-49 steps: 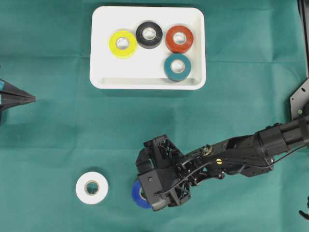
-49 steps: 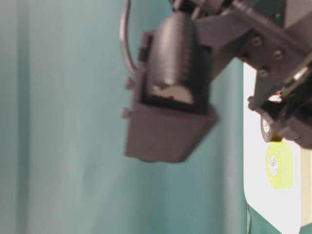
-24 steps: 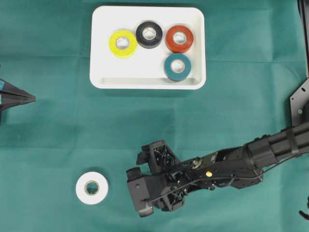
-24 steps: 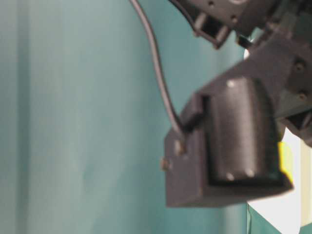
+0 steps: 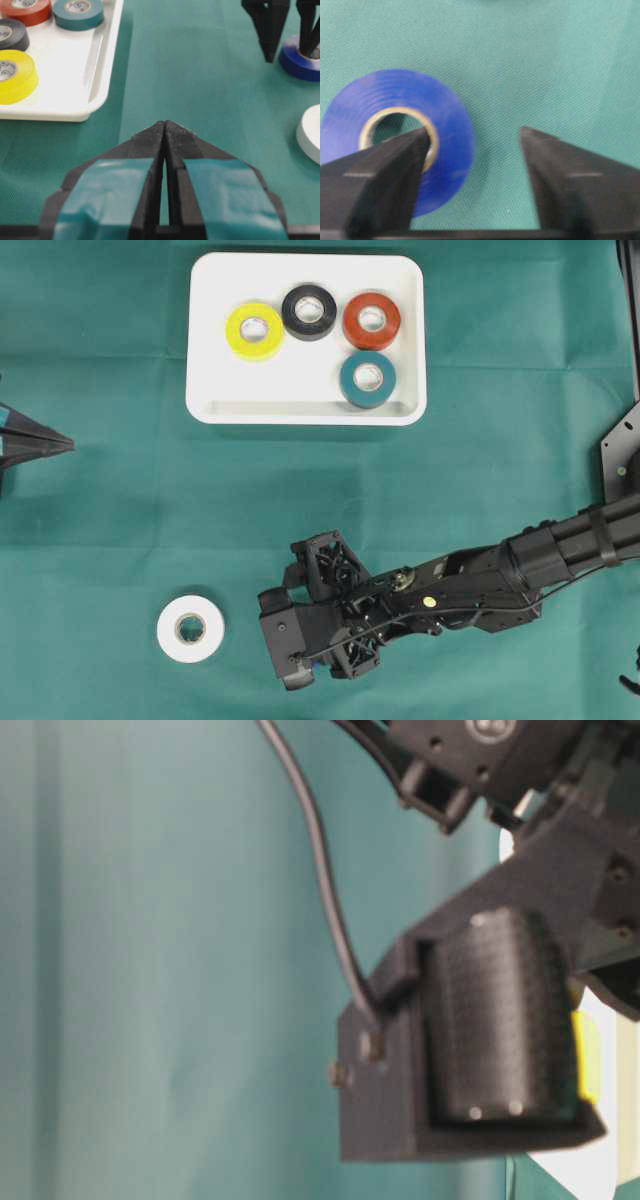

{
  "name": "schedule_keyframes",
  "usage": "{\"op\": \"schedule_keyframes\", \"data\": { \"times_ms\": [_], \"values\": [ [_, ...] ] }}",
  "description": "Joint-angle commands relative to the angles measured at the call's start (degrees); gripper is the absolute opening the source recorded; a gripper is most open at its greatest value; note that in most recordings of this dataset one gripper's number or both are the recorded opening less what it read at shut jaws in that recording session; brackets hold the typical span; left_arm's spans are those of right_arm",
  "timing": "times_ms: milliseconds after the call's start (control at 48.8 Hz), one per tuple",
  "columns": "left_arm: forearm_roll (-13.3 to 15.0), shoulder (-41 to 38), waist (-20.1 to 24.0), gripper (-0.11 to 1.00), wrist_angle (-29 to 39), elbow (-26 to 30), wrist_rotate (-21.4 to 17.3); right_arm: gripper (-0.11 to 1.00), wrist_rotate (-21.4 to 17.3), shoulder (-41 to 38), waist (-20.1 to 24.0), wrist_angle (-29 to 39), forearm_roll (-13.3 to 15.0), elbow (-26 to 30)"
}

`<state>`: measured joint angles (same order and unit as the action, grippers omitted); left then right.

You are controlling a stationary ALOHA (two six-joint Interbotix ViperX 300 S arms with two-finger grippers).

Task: Put the tape into the white case with the right arm.
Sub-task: 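Lower the right gripper and grasp the blue tape roll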

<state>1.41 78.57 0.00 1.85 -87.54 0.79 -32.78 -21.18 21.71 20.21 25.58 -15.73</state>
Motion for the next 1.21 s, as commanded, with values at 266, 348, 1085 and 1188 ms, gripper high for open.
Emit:
{"op": "schedule_keyframes", "data": {
  "times_ms": [266,348,1085,1188],
  "values": [
    [0.0,-0.4,0.1,0.00,-0.3,0.6,0.1,0.00,0.1,1.2,-0.2,-0.2,0.1,1.4],
    [0.0,-0.4,0.1,0.00,-0.3,0.6,0.1,0.00,0.1,1.1,-0.2,-0.2,0.1,1.4],
    [0.0,-0.4,0.1,0.00,-0.3,0.6,0.0,0.00,-2.6,8.7,-0.2,10.1,-0.4,3.2],
    [0.0,-0.4,0.1,0.00,-0.2,0.7,0.1,0.00,-2.8,8.7,-0.2,10.5,-0.4,3.2]
  ]
}}
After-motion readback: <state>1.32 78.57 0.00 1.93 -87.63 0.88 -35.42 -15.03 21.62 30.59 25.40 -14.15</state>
